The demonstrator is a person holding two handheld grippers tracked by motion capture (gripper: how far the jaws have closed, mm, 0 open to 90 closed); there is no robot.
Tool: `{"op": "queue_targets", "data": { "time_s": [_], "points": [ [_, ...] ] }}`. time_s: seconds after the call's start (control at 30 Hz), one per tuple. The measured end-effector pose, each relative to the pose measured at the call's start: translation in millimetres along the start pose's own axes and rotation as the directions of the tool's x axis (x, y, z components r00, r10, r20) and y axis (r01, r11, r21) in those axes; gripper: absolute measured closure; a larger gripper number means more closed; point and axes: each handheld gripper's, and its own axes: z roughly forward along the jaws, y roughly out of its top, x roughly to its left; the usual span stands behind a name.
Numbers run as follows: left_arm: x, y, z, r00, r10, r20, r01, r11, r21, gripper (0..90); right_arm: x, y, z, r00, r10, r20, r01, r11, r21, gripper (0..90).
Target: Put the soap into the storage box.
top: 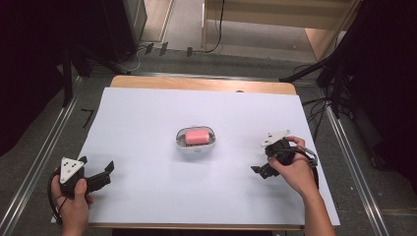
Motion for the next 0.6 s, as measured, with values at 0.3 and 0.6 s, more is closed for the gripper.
{"op": "queue_targets", "data": {
  "time_s": [0.3, 0.6],
  "points": [
    [-0.2, 0.0, 0.0, 1.0000, 0.001, 0.001, -0.001, 1.0000, 0.000, 7.6, -5.3, -29.9, -7.0, 0.9983, 0.047, 0.033, -0.046, 0.9984, -0.032, 0.0],
    [0.1, -0.1, -0.5, 1.0000, -0.001, -0.003, 0.001, 1.0000, -0.003, 7.6, -7.7, -63.5, -14.3, 0.9923, 0.107, 0.061, -0.101, 0.9906, -0.092, 0.0]
  ]
}}
